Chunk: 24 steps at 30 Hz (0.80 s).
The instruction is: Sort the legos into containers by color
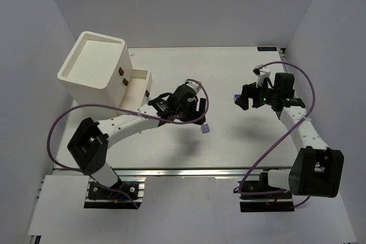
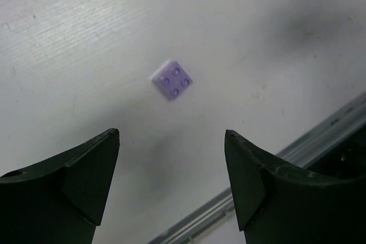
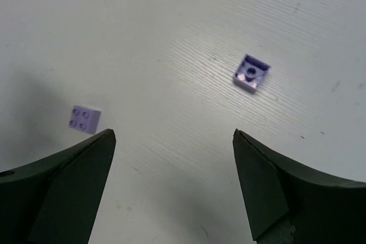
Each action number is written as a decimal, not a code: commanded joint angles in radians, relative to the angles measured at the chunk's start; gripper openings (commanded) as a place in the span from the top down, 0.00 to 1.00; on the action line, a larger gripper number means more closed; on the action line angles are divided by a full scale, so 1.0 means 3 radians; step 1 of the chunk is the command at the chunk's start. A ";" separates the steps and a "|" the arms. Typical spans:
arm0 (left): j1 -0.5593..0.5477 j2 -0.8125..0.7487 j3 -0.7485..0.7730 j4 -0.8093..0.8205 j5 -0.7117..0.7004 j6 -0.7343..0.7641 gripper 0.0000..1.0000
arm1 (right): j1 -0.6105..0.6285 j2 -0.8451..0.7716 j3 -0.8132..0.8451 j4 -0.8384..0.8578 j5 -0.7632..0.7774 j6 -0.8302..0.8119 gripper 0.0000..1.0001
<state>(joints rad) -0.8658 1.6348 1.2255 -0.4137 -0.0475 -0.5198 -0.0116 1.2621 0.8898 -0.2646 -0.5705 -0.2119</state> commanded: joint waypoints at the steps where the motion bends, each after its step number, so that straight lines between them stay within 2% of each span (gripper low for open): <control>1: -0.0069 -0.0585 -0.0239 0.0193 0.0011 -0.0052 0.16 | -0.0007 0.0078 0.0066 0.0232 0.0474 0.0169 0.11; 7: -0.0100 -0.1342 -0.0868 -0.0001 -0.0230 0.0014 0.13 | 0.0135 0.0466 0.0199 0.0345 0.0919 0.0354 0.11; 11: -0.0100 -0.1904 -0.1170 -0.0088 -0.0327 0.0132 0.12 | 0.0268 0.1027 0.0469 0.0355 0.1369 0.0354 0.11; 18: -0.0100 -0.2258 -0.1487 -0.0109 -0.0338 0.0413 0.12 | 0.0417 0.1622 0.0914 0.0335 0.1773 0.0405 0.13; 24: -0.0100 -0.2233 -0.1528 -0.0088 -0.0378 0.0531 0.12 | 0.0494 0.1913 0.1155 0.0248 0.1886 0.0507 0.19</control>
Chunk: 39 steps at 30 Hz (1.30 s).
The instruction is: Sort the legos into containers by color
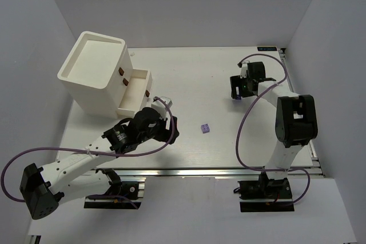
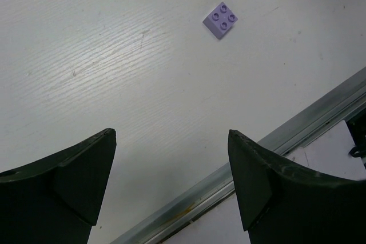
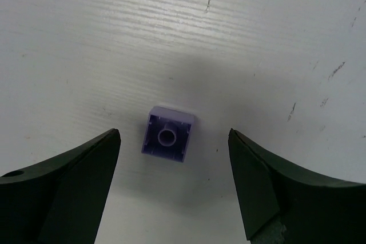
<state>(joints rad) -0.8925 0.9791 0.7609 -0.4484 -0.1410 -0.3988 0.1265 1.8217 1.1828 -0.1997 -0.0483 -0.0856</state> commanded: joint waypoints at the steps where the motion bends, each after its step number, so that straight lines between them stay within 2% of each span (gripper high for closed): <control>1: -0.0011 -0.0068 0.0031 0.0012 -0.0113 0.0133 0.12 | 0.0049 0.0063 0.0189 0.0037 0.0146 0.0101 0.20; 11: -0.0011 -0.0318 -0.0026 0.0063 -0.0180 0.0133 0.11 | 0.0115 0.0263 0.0240 0.0011 0.0278 0.0193 0.35; 17: -0.0011 -0.0364 -0.0051 0.0078 -0.0129 0.0123 0.11 | 0.0126 0.0288 0.0230 0.0021 0.0238 0.0173 0.51; 21: -0.0011 -0.0497 -0.0066 0.0068 -0.0032 0.0097 0.12 | 0.0126 0.0273 0.0184 0.0062 0.0197 0.0107 0.75; 23: -0.0011 -0.0543 -0.0066 0.0068 0.0009 0.0072 0.12 | 0.0146 0.0237 0.0179 0.0067 0.0197 0.0051 0.84; 24: -0.0011 -0.0569 -0.0061 0.0068 0.0030 0.0067 0.12 | 0.0161 0.0217 0.0179 0.0067 0.0070 -0.0041 0.90; 27: -0.0011 -0.0645 -0.0041 0.0114 0.0137 0.0031 0.12 | 0.0248 0.0130 0.0230 -0.0039 -0.0272 -0.0200 1.00; 31: -0.0011 -0.0656 -0.0020 0.0221 0.0341 -0.0025 0.12 | 0.0447 0.0064 0.0515 -0.0423 -0.0936 -0.0572 1.00; 39: -0.0011 -0.0686 0.0214 0.0354 0.0649 -0.0353 0.13 | 0.1208 0.0329 0.1574 -0.1042 -0.1725 -0.0936 1.00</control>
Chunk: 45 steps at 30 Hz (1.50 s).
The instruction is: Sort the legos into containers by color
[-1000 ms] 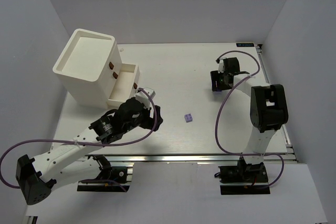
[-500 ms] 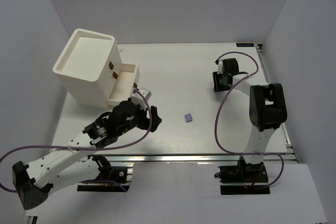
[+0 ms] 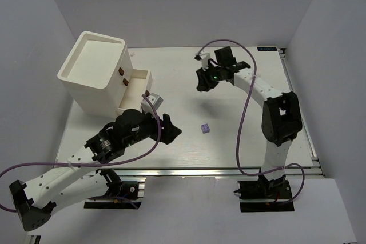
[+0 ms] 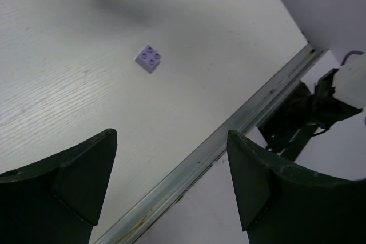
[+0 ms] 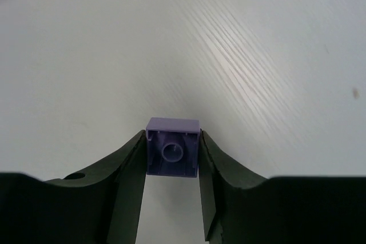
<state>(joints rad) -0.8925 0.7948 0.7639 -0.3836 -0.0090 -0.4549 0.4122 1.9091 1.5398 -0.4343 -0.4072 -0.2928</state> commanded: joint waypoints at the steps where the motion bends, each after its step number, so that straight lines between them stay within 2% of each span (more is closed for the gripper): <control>1: -0.0011 -0.0072 0.0270 0.0128 0.0224 -0.0186 0.13 | 0.0313 0.0144 0.0496 -0.0321 -0.0661 -0.0251 1.00; 4: -0.0011 -0.0067 0.0388 0.0092 0.0240 -0.0258 0.13 | 0.0563 0.0420 0.0971 -0.0357 -0.0856 -0.0241 1.00; 10: -0.0011 -0.0077 0.0476 0.0057 0.0245 -0.0380 0.13 | 0.0921 0.1142 0.2071 -0.0209 -0.1015 0.0183 1.00; 12: -0.0011 -0.0088 0.0486 0.0021 0.0224 -0.0406 0.14 | 0.0993 0.1260 0.2179 0.0030 -0.0985 0.0285 1.00; 18: -0.0011 -0.0179 0.0450 -0.0066 0.0112 -0.0452 0.13 | 0.1218 0.1321 0.1975 0.0899 -0.0724 0.0546 1.00; 23: -0.0011 -0.0251 0.0358 -0.0061 0.0096 -0.0508 0.13 | 0.1351 0.1531 0.2148 0.1135 -0.0622 0.0811 1.00; 25: -0.0011 -0.0277 0.0338 -0.0066 0.0106 -0.0534 0.13 | 0.1372 0.1562 0.2123 0.1335 -0.0525 0.0884 0.94; 26: -0.0011 -0.0292 0.0322 -0.0071 0.0112 -0.0544 0.13 | 0.1387 0.1587 0.2088 0.1406 -0.0494 0.0940 0.86; 33: -0.0011 -0.0420 0.0302 -0.0117 0.0081 -0.0616 0.13 | 0.1500 0.1782 0.2128 0.1841 -0.0075 0.1160 0.72; 36: -0.0011 -0.0440 0.0281 -0.0138 0.0081 -0.0626 0.13 | 0.1525 0.1812 0.2138 0.1882 -0.0008 0.1130 0.54; 37: -0.0011 -0.0430 0.0266 -0.0143 0.0081 -0.0641 0.13 | 0.1530 0.1807 0.2133 0.1882 -0.0013 0.1109 0.43; 38: -0.0011 -0.0430 0.0256 -0.0138 0.0081 -0.0652 0.13 | 0.1530 0.1807 0.2133 0.1872 -0.0018 0.1094 0.37; 40: -0.0011 -0.0415 0.0225 -0.0097 0.0081 -0.0667 0.13 | 0.1530 0.1792 0.2098 0.1867 -0.0043 0.1068 0.32; 45: -0.0011 -0.0369 0.0220 -0.0046 0.0117 -0.0693 0.16 | 0.1500 0.1609 0.1950 0.1836 -0.0110 0.1093 0.31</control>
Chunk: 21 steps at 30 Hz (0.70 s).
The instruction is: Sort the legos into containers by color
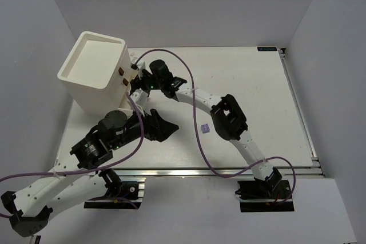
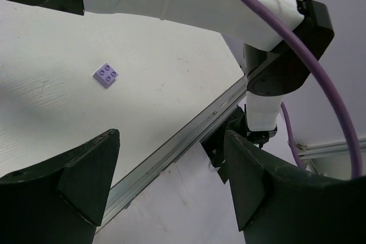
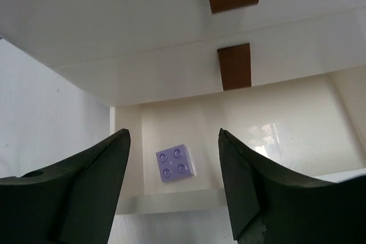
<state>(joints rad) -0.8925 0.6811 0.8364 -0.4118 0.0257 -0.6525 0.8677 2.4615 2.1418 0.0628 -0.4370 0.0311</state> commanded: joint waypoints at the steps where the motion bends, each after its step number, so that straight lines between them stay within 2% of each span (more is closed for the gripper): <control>1: -0.0011 0.0015 -0.0022 0.0074 0.0021 -0.0044 0.17 | -0.0014 -0.0289 -0.0189 0.0179 -0.0016 0.0014 0.32; 3: -0.0011 0.0056 -0.0006 0.0115 0.0067 -0.0064 0.26 | -0.0075 -0.0585 -0.0394 0.0164 -0.0011 0.0029 0.38; 5: -0.0011 0.0127 0.0014 0.0161 0.0159 -0.0085 0.34 | -0.0176 -0.0972 -0.0954 0.0078 0.0045 0.0070 0.51; 6: -0.0011 0.0153 0.0014 0.0161 0.0160 -0.0090 0.34 | -0.0213 -0.1116 -0.0957 0.0006 0.0055 0.0070 0.51; 7: -0.0011 0.0174 0.0009 0.0186 0.0210 -0.0100 0.43 | -0.0304 -0.1255 -0.1094 -0.0050 0.0045 0.0060 0.59; 9: -0.0011 0.0250 -0.0021 0.0202 0.0241 -0.0131 0.51 | -0.0523 -0.1659 -0.1524 -0.0203 -0.0199 0.0009 0.74; 10: -0.0011 0.0281 -0.0042 0.0237 0.0257 -0.0141 0.59 | -0.0591 -0.1913 -0.1646 -0.0467 -0.0322 -0.0047 0.93; 11: -0.0011 0.0311 -0.0062 0.0243 0.0277 -0.0162 0.61 | -0.0652 -0.2027 -0.1875 -0.0571 -0.0561 -0.0083 1.00; 12: -0.0011 0.0388 -0.0093 0.0243 0.0277 -0.0192 0.61 | -0.0870 -0.2139 -0.1979 -0.0679 -0.0680 -0.0210 1.00; 14: -0.0011 0.0480 -0.0134 0.0283 0.0282 -0.0228 0.61 | -0.1025 -0.2446 -0.2290 -0.0945 -0.1011 -0.0262 1.00; 16: -0.0047 0.0669 -0.0195 0.0339 0.0257 -0.0320 0.55 | -0.1352 -0.2783 -0.2531 -0.1058 -0.1237 -0.0303 1.00; 17: -0.0047 0.0756 -0.0206 0.0355 0.0226 -0.0346 0.45 | -0.1439 -0.2901 -0.2659 -0.1129 -0.1344 -0.0323 0.92; 18: -0.0083 0.0959 -0.0201 0.0375 0.0186 -0.0412 0.41 | -0.1597 -0.3024 -0.2888 -0.1160 -0.1416 -0.0399 0.81; 19: -0.0128 0.1067 -0.0170 0.0381 0.0150 -0.0438 0.38 | -0.1745 -0.3258 -0.2991 -0.1211 -0.1488 -0.0471 0.64; 20: -0.0159 0.1180 -0.0140 0.0391 0.0114 -0.0453 0.33 | -0.1853 -0.3367 -0.3078 -0.1378 -0.1570 -0.0548 0.50; 21: -0.0225 0.1318 -0.0089 0.0381 0.0012 -0.0494 0.29 | -0.1910 -0.3479 -0.3211 -0.1486 -0.1586 -0.0716 0.45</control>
<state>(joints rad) -0.9234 1.0054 0.7910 -0.3157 0.0742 -0.7574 0.3294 1.4906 1.2530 -0.2367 -0.7818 -0.0788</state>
